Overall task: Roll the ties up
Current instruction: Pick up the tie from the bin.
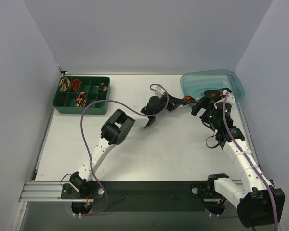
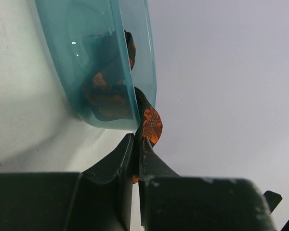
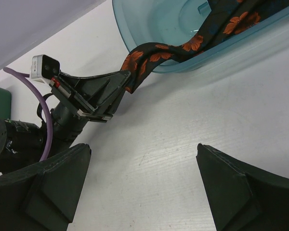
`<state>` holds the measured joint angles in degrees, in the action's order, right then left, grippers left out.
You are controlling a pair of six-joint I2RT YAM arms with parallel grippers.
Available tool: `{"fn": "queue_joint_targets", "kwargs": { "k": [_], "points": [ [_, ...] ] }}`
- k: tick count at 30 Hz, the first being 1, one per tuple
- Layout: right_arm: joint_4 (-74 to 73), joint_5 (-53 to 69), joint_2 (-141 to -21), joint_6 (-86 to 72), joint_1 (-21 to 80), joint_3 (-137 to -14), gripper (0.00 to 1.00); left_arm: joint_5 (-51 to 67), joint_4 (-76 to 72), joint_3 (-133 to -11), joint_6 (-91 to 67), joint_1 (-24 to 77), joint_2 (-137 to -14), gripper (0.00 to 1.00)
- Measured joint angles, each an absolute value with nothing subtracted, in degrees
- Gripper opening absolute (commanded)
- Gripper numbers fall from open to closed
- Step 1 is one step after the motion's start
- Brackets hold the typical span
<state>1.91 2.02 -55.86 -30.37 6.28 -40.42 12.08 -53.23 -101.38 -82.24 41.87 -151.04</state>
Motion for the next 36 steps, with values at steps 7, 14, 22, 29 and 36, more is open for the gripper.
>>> {"fn": "queue_joint_targets", "kwargs": {
  "k": [7,14,22,29,36],
  "points": [
    [1.9,2.0,-55.9,-30.4,6.2,-40.4,1.00,18.7,-40.9,-110.2,-76.4,40.1,-150.3,0.00],
    [1.3,2.4,-56.1,-31.5,5.9,-41.7,1.00,27.6,-27.0,-112.6,-66.7,36.9,-141.5,0.00],
    [1.0,4.7,-57.8,-31.8,5.5,-43.3,1.00,36.6,-11.6,-119.3,-56.1,33.7,-127.7,0.00],
    [1.0,7.0,-58.4,-31.9,5.2,-44.2,1.00,40.9,4.1,-122.8,-45.6,31.7,-115.2,0.00],
    [1.0,8.7,-59.6,-32.8,4.9,-44.6,1.00,43.5,12.3,-117.0,-40.6,27.1,-101.3,0.00]
  ]
}}
